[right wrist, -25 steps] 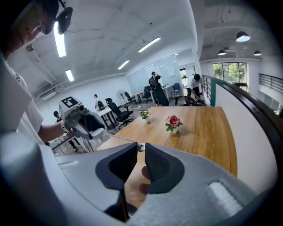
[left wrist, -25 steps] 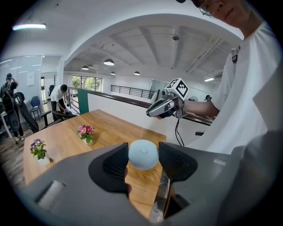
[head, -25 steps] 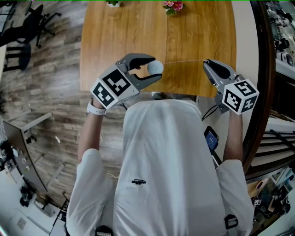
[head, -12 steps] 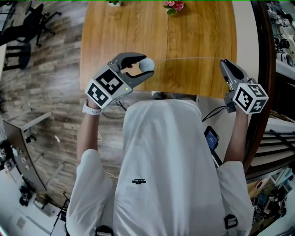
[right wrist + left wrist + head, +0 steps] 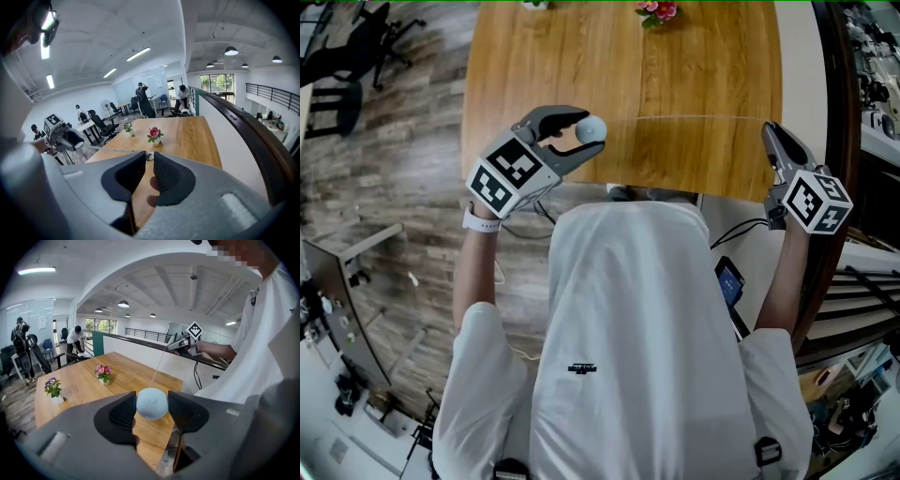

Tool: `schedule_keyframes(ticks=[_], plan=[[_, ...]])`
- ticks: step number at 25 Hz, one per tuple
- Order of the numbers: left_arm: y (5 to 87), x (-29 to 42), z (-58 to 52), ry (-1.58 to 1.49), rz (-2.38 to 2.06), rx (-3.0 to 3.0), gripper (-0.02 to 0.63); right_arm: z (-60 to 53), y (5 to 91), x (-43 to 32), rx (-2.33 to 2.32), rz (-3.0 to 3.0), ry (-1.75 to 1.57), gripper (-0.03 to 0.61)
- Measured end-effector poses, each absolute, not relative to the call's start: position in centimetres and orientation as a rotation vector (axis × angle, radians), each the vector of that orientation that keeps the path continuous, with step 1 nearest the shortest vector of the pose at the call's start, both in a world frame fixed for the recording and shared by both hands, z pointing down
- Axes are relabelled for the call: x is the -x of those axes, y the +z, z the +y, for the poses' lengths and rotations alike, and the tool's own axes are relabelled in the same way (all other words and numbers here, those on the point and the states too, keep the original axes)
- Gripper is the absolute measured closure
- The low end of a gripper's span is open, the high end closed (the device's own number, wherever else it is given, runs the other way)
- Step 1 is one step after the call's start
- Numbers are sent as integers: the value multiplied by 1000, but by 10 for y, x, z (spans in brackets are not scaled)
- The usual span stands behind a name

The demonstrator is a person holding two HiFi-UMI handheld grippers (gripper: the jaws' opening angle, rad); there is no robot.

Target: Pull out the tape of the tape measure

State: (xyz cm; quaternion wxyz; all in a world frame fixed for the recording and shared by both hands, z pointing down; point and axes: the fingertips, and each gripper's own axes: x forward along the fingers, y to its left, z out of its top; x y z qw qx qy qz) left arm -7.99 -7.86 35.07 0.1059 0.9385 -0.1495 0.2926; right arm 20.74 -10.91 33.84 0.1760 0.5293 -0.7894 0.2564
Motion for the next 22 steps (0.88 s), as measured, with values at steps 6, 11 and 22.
schedule_keyframes(ticks=[6,11,22], plan=[[351,83,-82,846,-468,-2756,377,-106,336,-216,-1504,-2239,730,518],[350,76,-78,840,-439,-2767,377,-104,338,-203,-1478,-2262,743,518],[352,58,-86,793,-486,-2767,377,-97,347,-191,-1485,-2303,799,518]])
